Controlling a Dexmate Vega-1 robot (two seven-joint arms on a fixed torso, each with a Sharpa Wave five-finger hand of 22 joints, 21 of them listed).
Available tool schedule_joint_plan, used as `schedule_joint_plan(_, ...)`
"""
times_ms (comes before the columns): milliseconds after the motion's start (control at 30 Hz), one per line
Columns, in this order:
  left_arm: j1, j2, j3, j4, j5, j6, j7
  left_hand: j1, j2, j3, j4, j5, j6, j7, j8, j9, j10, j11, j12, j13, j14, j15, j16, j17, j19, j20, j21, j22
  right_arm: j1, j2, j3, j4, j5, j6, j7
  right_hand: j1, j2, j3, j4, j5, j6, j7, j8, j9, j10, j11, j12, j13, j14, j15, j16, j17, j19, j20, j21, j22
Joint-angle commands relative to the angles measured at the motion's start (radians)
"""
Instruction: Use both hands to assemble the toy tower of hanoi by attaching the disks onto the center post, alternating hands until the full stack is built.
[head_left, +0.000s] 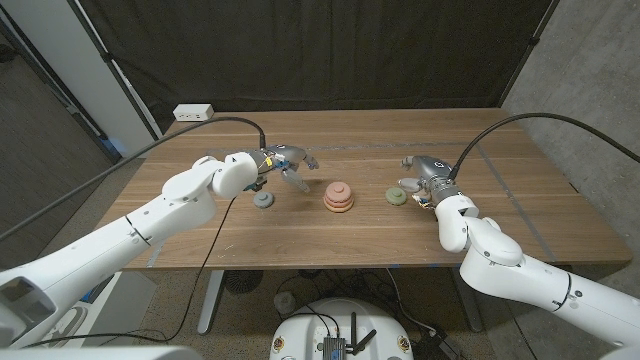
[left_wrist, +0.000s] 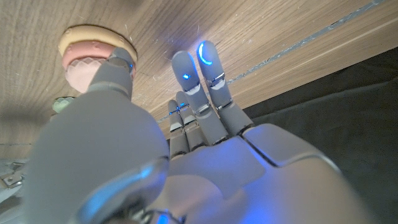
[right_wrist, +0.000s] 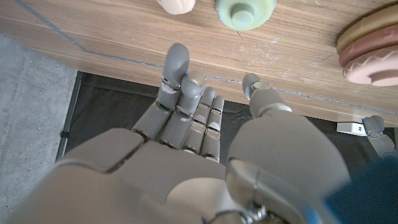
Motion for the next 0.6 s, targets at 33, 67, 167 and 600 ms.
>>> schedule_joint_plan(33, 0.103, 0.036, -0.06, -0.048, -0.042, 0.076, 0.128, 0.001, 0.01, 0.004, -0.002, 0.002, 0.025, 0.0, 0.009, 0.0, 0.02, -0.004, 0.009, 0.001, 0.009, -0.053, 0.009, 0.002, 0.01, -0.128, 0.003, 0.002, -0.005, 0.006, 0.016, 0.016, -0.013, 0.034, 0.015, -0.002, -0.002, 0.003, -0.001, 0.002, -0.008, 0.001, -0.002, 0.001, 0.004, 0.003, 0.0, -0.001, -0.007, -0.067, -0.002, 0.001, 0.002, -0.102, 0.001, 0.003)
schedule_joint_plan(67, 0.112, 0.039, -0.066, -0.052, -0.049, 0.081, 0.135, 0.001, 0.01, 0.004, -0.002, 0.002, 0.025, 0.0, 0.009, 0.0, 0.021, -0.003, 0.009, 0.001, 0.01, -0.053, 0.009, 0.003, 0.01, -0.128, 0.003, 0.002, -0.007, 0.009, 0.018, 0.018, -0.013, 0.035, 0.013, -0.002, -0.002, 0.003, -0.001, 0.002, -0.008, 0.0, -0.002, 0.0, 0.004, 0.003, 0.0, -0.001, -0.008, -0.067, -0.002, 0.0, 0.004, -0.102, 0.003, 0.005)
schedule_joint_plan(167, 0.127, 0.047, -0.075, -0.059, -0.061, 0.092, 0.153, 0.001, 0.012, 0.005, -0.002, 0.002, 0.028, -0.002, 0.009, 0.0, 0.03, -0.006, 0.012, 0.0, 0.01, -0.053, 0.01, 0.003, 0.011, -0.129, 0.003, 0.002, -0.014, 0.013, 0.027, 0.022, -0.011, 0.042, 0.008, -0.003, -0.001, 0.003, -0.001, 0.002, -0.007, -0.001, -0.002, 0.0, 0.006, 0.001, 0.001, 0.0, -0.006, -0.067, -0.001, 0.002, 0.003, -0.102, 0.001, 0.004)
schedule_joint_plan(600, 0.219, 0.067, -0.109, -0.084, -0.056, 0.187, 0.291, 0.003, 0.017, 0.008, -0.002, 0.003, 0.041, -0.01, 0.009, -0.001, 0.034, -0.015, 0.007, -0.004, 0.011, -0.054, 0.013, 0.002, 0.009, -0.128, 0.001, 0.0, -0.03, 0.042, 0.064, 0.048, 0.022, 0.104, -0.018, -0.008, -0.003, 0.003, 0.0, 0.001, 0.002, -0.006, 0.001, 0.003, 0.0, 0.006, -0.001, 0.0, -0.005, -0.066, 0.003, 0.006, -0.001, -0.102, 0.0, 0.003)
